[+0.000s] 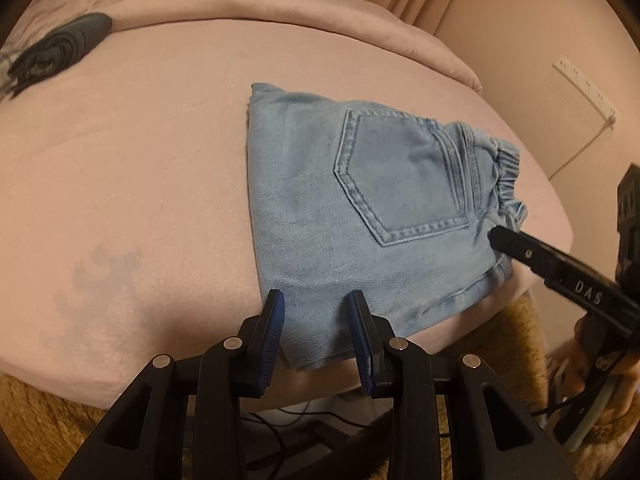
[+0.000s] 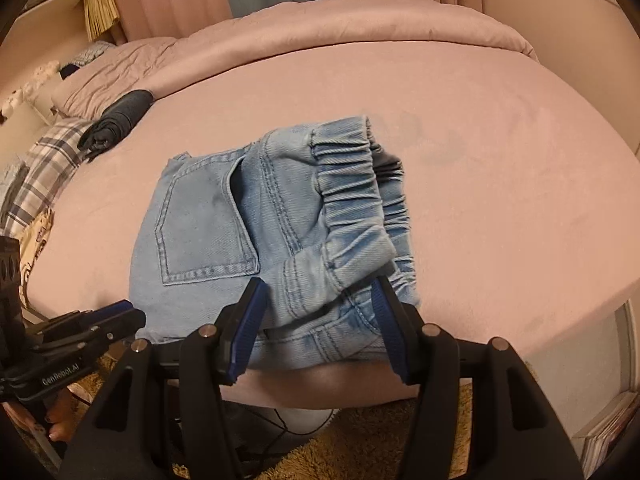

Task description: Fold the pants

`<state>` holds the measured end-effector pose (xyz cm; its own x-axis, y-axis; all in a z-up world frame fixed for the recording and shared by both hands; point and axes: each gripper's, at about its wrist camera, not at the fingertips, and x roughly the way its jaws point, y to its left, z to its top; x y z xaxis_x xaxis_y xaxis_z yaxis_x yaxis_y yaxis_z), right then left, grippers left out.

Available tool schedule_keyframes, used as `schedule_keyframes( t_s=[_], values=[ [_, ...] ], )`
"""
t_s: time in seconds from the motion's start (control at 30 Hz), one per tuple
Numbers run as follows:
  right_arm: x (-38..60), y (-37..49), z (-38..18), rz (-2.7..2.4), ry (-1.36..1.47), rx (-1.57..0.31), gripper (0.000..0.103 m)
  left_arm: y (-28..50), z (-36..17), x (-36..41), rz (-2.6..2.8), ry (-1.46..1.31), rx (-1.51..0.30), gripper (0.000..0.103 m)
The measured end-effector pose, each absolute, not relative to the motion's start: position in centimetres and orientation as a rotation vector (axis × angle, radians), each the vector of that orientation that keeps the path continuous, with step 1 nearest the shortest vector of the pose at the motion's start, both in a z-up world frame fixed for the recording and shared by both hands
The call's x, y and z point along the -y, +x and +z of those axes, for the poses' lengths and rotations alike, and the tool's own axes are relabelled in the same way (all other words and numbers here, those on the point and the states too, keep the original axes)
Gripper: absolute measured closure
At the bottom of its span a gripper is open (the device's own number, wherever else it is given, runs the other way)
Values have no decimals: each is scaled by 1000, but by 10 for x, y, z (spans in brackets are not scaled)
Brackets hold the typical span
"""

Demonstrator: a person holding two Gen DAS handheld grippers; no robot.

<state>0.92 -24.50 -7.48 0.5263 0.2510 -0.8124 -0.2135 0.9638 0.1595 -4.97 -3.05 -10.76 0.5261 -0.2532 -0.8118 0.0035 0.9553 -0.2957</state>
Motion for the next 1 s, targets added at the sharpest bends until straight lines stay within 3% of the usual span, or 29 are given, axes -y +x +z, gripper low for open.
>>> schedule_keyframes(
  t_s=[1.0],
  values=[
    [247, 12, -85, 280, 36, -962, 49, -53, -114, 28, -135, -289, -1015, 68]
  ],
)
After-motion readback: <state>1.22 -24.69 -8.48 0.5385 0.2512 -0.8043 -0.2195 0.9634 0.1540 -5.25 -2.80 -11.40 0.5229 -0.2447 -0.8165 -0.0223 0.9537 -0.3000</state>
